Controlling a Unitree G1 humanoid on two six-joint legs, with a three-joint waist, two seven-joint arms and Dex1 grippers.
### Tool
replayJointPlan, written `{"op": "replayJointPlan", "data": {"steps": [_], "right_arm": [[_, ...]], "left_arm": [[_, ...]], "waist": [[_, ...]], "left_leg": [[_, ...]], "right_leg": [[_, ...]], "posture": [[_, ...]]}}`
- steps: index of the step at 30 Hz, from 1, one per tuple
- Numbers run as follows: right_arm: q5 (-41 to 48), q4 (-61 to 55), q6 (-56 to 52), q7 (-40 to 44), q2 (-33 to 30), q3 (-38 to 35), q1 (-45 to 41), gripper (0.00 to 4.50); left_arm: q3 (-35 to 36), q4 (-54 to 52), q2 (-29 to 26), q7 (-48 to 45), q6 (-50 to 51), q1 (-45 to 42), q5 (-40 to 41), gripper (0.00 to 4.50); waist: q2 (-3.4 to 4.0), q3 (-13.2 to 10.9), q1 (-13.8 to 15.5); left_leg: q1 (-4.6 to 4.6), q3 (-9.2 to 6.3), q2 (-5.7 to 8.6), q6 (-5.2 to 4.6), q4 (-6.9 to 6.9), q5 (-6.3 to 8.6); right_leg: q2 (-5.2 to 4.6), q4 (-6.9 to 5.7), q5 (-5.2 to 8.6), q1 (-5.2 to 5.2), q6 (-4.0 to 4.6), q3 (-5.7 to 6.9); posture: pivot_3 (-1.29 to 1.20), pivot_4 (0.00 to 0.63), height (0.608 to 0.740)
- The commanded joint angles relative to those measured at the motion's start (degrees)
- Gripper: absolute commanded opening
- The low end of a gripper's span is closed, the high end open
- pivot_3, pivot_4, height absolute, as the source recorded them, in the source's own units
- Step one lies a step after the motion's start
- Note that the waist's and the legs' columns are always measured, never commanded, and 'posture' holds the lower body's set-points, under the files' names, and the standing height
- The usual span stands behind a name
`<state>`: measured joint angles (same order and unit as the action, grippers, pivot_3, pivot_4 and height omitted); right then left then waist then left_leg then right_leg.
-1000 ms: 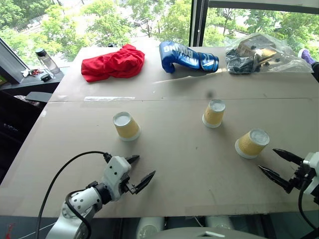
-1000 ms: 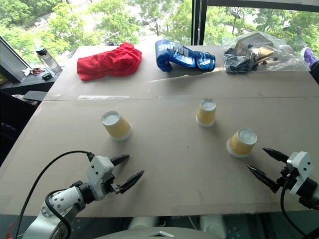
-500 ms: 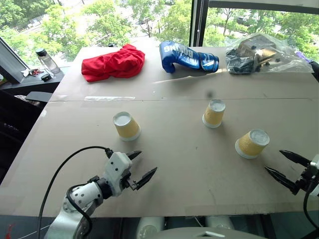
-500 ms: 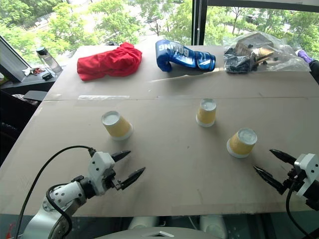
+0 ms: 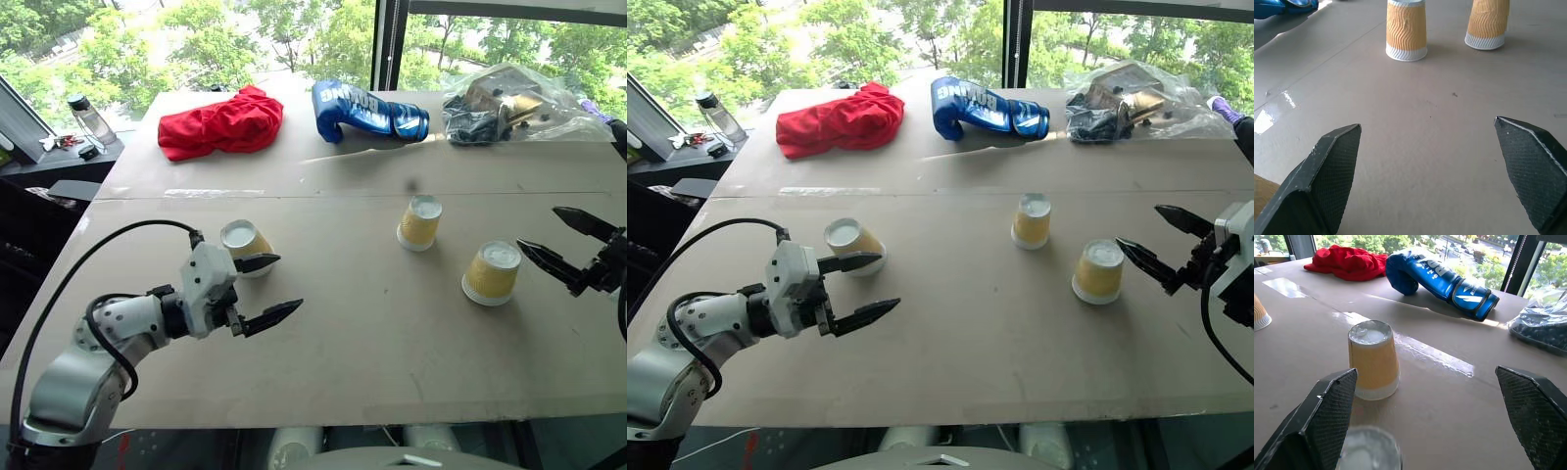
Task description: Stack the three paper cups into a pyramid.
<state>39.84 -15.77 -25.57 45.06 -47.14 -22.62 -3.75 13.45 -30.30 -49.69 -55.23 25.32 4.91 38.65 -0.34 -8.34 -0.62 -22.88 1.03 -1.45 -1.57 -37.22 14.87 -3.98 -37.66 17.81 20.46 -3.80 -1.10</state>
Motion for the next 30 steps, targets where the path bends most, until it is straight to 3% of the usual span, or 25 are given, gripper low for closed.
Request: {"op": "replayJointPlan", "data": {"steps": [1, 7, 14, 21, 26, 29, 30], "right_arm": [[-1.7, -2.7, -7.9, -4.9, -1.9, 6.4, -7.5, 4.5], [-5.4, 0.1, -17.9, -7.6, -0.6, 17.4, -20.7, 4.5], [-8.6, 6.0, -22.0, -3.9, 2.8, 26.7, -30.5, 4.5], [-14.5, 12.0, -20.0, -3.3, 7.4, 31.6, -35.2, 4.5], [-18.2, 15.4, -17.5, -2.9, 9.6, 32.6, -36.7, 4.5], [-19.1, 15.9, -16.3, -2.8, 10.9, 31.8, -36.9, 3.71], [-19.2, 15.8, -16.3, -2.6, 11.1, 31.6, -36.8, 3.24]], "left_arm": [[3.4, -2.2, -2.6, -1.9, 2.4, -2.6, 4.2, 4.47], [4.9, -2.0, -5.6, -2.7, 5.7, -6.5, 6.7, 4.47], [7.9, -1.2, -6.2, -2.9, 7.4, -8.3, 7.9, 4.47], [10.1, -1.7, -5.7, -1.9, 8.7, -8.0, 9.3, 4.47], [10.4, -1.8, -5.7, -1.3, 9.4, -8.7, 9.8, 4.47], [10.2, -2.0, -5.7, -0.8, 9.6, -9.1, 10.3, 4.5], [10.1, -2.0, -5.7, -0.7, 9.8, -9.2, 10.4, 4.5]], "waist": [[-0.07, 0.0, -0.1], [-0.35, -0.3, 0.0], [-0.42, -0.4, -0.2], [-0.44, -0.4, -0.2], [-0.44, -0.4, -0.2], [-0.44, -0.4, -0.2], [-0.44, -0.4, -0.2]], "left_leg": [[-0.01, 0.03, 0.0, 0.0, -0.01, 0.0], [-0.05, 0.08, 0.0, 0.0, 0.0, 0.0], [-0.25, 0.07, -0.01, 0.0, -0.01, -0.01], [-0.33, 0.08, -0.03, 0.01, -0.01, -0.01], [-0.94, 0.08, -0.02, 0.27, -0.22, -0.17], [-0.95, 0.09, -0.02, 0.27, -0.21, -0.17], [-0.95, 0.09, -0.02, 0.27, -0.2, -0.17]], "right_leg": [[0.0, -0.02, 0.0, 0.03, -0.01, 0.01], [0.04, -0.08, 0.0, 0.18, -0.02, -0.03], [0.03, -0.06, -0.01, 0.36, -0.03, 0.0], [0.07, -0.17, -0.01, 0.54, -0.03, -0.01], [0.08, -0.34, -0.02, 1.12, -0.05, -0.01], [0.08, -0.33, -0.02, 1.13, -0.05, -0.01], [0.09, -0.33, -0.02, 1.13, -0.05, -0.01]], "posture": [[0.0, 0.15, 0.74], [0.0, 0.15, 0.74], [0.0, 0.15, 0.74], [0.0, 0.15, 0.74], [0.0, 0.15, 0.74], [0.0, 0.15, 0.74], [0.0, 0.15, 0.74]]}}
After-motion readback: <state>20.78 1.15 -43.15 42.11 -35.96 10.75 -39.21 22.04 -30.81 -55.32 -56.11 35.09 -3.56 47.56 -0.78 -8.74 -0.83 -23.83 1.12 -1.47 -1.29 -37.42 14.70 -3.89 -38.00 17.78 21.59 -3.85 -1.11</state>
